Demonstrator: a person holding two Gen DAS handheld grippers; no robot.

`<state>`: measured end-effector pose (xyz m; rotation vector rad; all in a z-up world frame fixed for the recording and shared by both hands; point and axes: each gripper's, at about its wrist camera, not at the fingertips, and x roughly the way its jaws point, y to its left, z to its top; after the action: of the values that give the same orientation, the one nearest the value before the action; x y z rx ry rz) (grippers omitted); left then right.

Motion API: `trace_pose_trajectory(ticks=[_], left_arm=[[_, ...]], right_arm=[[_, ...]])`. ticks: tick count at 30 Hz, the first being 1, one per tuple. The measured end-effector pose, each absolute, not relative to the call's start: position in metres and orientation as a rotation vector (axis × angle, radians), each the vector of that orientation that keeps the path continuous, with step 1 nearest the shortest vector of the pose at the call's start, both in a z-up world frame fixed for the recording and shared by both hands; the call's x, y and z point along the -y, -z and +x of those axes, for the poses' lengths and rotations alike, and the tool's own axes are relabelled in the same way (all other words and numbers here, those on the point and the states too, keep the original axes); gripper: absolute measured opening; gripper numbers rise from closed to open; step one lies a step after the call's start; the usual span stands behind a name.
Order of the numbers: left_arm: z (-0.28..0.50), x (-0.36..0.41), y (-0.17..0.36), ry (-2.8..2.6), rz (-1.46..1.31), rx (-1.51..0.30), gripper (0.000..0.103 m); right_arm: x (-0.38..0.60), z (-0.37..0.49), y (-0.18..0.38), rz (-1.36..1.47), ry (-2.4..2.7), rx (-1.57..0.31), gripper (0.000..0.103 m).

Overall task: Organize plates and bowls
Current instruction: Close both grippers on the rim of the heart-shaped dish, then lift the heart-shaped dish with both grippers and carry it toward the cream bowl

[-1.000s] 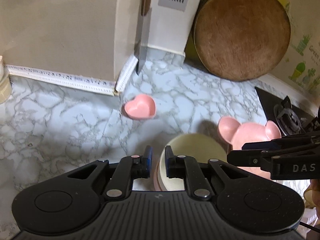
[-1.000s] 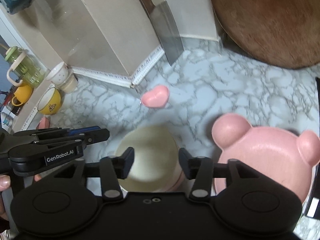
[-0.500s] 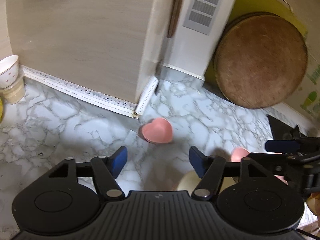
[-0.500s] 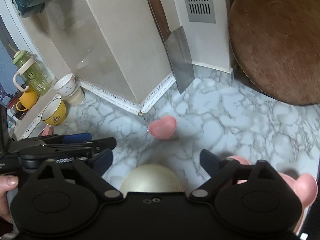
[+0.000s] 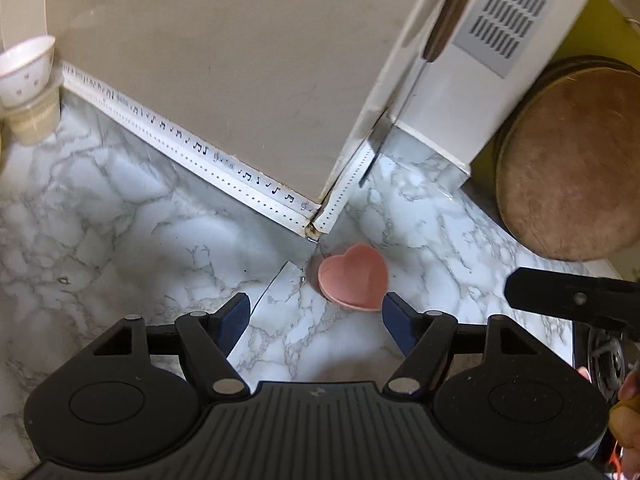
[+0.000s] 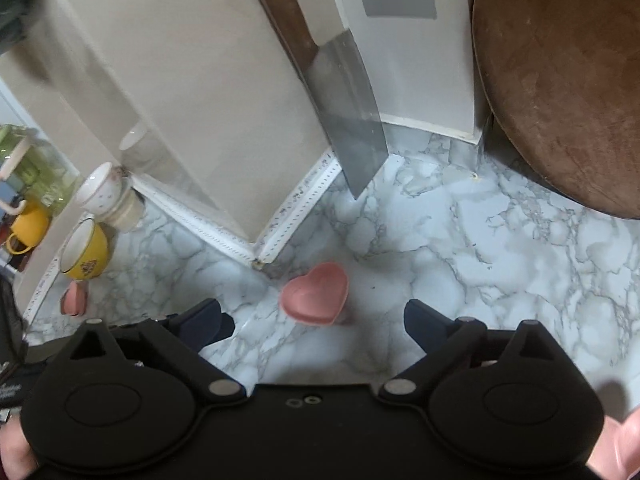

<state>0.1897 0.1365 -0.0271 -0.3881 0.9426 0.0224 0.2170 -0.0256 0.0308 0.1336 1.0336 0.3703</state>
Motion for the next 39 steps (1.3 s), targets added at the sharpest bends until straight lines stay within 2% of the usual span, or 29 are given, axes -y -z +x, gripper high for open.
trace_pose_trajectory(ticks=[6, 24, 29, 31, 33, 39], left_arm=[[0.211, -0.133, 0.044, -0.033, -0.375, -0.952, 0.072], [0.246, -0.118, 0.087, -0.043, -0.361, -0.988, 0.071], [0.248, -0.117, 0.088, -0.046, -0.353, -0.973, 0.057], [0.251, -0.116, 0.090, -0.037, -0.362, -0.982, 0.046], [0.251, -0.116, 0.091, -0.029, -0.365, -0.991, 0.039], [0.253, -0.116, 0.098, -0.021, -0.376, -1.004, 0.028]], right_arm=[[0.024, 0.249, -0.002, 0.155, -0.354, -1.100, 0.092], [0.014, 0.290, 0.062, 0.143, -0.357, -1.230, 0.050], [0.009, 0.292, 0.068, 0.145, -0.368, -1.231, 0.035], [0.007, 0.292, 0.070, 0.140, -0.373, -1.236, 0.027], [0.005, 0.292, 0.071, 0.134, -0.376, -1.239, 0.024], [0.004, 0.292, 0.075, 0.124, -0.374, -1.238, 0.013]])
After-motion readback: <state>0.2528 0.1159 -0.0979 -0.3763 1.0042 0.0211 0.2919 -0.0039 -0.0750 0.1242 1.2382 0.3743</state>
